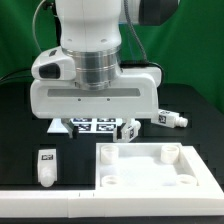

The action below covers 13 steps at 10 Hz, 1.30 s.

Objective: Assemble one leg

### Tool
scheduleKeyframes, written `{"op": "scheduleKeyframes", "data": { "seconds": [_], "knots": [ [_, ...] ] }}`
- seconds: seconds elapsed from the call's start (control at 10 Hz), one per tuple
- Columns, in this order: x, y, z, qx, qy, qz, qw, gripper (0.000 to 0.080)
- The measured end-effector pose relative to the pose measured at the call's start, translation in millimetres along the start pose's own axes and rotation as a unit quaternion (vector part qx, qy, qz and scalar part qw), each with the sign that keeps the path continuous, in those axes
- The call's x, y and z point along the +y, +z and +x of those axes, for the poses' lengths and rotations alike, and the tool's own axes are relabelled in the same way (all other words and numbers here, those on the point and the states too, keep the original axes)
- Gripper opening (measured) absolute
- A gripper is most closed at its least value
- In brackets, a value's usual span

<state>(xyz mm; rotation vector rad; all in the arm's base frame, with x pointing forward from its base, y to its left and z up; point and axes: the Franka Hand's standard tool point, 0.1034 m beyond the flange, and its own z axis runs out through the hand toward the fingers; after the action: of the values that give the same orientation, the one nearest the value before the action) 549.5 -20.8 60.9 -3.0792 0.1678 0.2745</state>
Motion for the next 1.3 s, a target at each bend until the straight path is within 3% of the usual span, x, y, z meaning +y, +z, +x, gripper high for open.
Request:
{"op": "scheduleKeyframes", "data": {
  "seconds": [0.1,0.3,0.5,0.6,1.0,1.2,1.3],
  "knots": [
    [-0.3,0.5,-0.4,-0.001,0.0,0.0,1.0,0.0649],
    [-17.8,12.1,-20.9,-0.023,0.064,0.013,0.998,0.0649],
    [-33.9,11.4,-28.3,-0.035,0.115,0.035,0.992,0.0649],
    [-27.8,6.5,-23.8,-0.04,0.131,0.043,0.99,0.0649],
    [-25.1,11.3,-34.3,-0.17,0.142,0.054,0.974,0.0649],
    [-27.9,12.4,-56.1,-0.27,0.184,0.091,0.941,0.0649],
    [-24.3,14.4,-53.8,-0.291,0.193,0.095,0.932,0.0649]
  ]
}}
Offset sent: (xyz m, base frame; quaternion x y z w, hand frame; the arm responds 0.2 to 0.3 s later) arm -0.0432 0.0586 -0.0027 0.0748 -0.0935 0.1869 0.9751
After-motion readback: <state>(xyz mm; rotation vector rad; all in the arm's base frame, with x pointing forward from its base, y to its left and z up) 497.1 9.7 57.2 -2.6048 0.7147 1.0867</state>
